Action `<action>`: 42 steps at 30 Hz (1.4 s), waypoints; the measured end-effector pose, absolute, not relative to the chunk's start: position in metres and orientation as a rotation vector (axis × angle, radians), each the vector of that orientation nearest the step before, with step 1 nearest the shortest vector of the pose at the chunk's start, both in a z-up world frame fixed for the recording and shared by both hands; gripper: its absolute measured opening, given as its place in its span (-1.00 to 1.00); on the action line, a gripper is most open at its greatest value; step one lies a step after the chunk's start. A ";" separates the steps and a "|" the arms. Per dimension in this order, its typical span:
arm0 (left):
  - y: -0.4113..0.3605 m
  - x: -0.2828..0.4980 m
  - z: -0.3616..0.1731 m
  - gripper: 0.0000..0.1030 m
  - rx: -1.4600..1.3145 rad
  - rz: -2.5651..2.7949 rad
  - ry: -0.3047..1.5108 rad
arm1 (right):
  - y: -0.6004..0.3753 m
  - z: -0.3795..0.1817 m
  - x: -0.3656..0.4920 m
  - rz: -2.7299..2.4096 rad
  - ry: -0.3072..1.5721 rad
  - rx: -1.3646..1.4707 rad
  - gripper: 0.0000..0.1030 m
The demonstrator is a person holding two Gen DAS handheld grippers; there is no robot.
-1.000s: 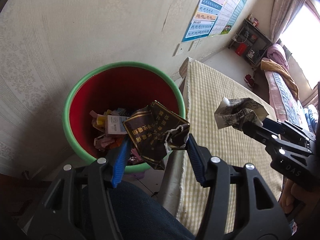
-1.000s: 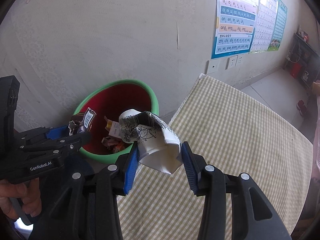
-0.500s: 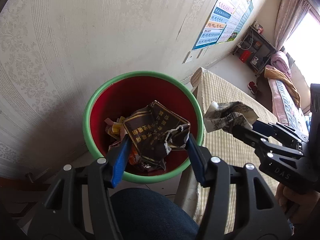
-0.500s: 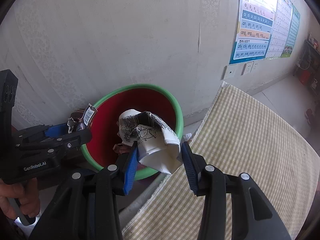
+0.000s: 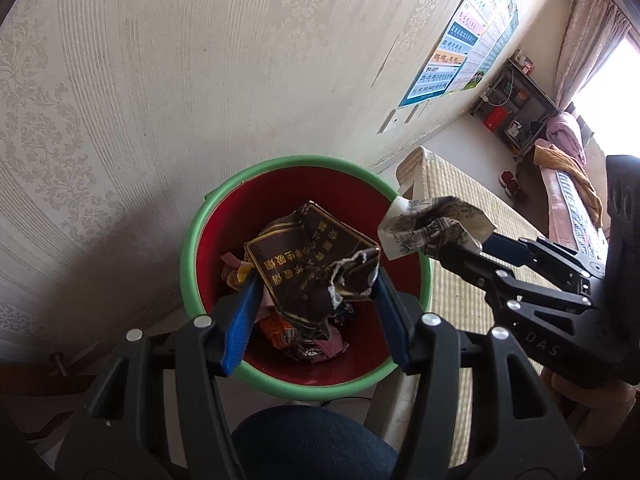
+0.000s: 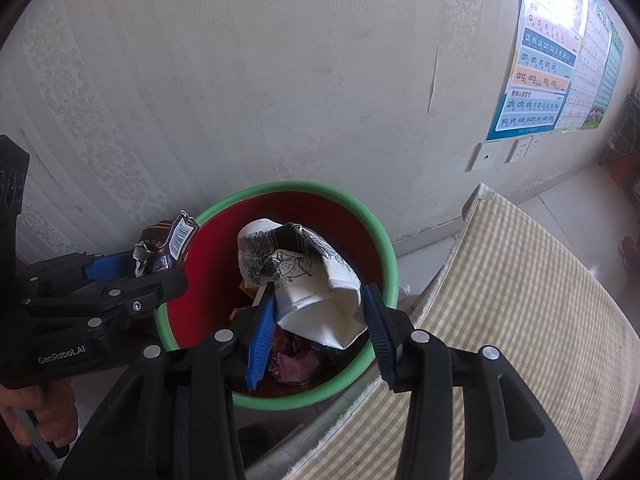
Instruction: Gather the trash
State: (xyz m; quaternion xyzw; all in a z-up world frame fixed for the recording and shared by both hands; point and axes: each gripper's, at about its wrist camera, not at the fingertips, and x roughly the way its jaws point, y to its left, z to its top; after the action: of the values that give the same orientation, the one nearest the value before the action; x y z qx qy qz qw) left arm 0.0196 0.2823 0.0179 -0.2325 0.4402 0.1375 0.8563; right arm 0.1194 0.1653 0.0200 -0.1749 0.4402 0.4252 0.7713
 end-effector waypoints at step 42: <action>0.064 0.042 0.043 0.90 -0.173 0.043 0.812 | -0.150 0.030 0.089 0.334 0.824 -0.128 0.86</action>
State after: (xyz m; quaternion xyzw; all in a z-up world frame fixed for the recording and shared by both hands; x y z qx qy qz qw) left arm 0.0419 0.0643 0.0429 -0.0842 0.3945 0.0209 0.9148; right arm 0.0890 -0.1496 0.0303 -0.0620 0.3983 0.1614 0.9008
